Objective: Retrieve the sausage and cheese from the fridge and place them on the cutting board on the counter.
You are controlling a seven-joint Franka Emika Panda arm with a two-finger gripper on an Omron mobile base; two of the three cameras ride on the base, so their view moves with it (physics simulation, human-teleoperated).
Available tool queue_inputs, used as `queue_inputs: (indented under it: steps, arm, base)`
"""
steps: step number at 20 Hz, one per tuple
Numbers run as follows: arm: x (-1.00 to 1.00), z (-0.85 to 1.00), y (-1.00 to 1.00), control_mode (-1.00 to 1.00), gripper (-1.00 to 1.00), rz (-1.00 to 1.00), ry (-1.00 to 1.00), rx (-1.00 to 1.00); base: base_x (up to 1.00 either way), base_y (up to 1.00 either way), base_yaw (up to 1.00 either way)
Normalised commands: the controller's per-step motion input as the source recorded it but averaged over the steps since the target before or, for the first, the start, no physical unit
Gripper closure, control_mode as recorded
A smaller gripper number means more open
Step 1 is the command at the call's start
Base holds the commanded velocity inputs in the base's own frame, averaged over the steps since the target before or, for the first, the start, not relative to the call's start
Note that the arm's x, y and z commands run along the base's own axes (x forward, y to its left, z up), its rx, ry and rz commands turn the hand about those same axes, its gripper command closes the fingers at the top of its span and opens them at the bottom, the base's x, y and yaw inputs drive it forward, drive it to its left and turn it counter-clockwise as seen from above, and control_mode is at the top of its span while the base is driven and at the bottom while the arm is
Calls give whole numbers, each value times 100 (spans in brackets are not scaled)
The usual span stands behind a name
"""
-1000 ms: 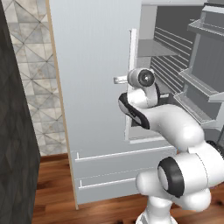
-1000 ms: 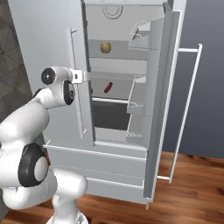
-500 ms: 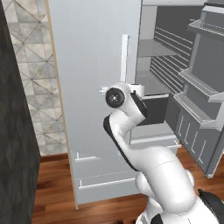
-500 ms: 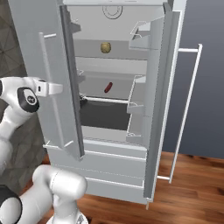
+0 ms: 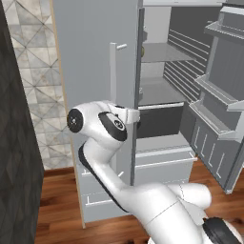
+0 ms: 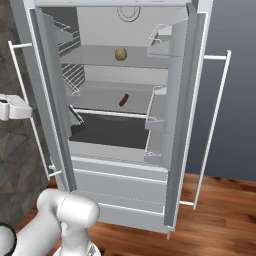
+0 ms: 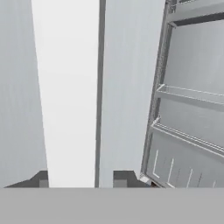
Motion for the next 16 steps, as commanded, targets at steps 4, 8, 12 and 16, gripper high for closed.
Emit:
queue_inputs:
  steps: [4,8,12,16]
  arm:
    - [0,-10,6,-100,100,-22,-1,0]
    - [9,-22,19,-100,-100,-17,-7,-2]
    - [1,-8,5,-100,-100,-11,0,0]
    - [-17,0,2,-100,-100,0,-4,0]
  base:
    - [0,0,0]
    - [0,0,0]
    - [0,0,0]
    - [0,0,0]
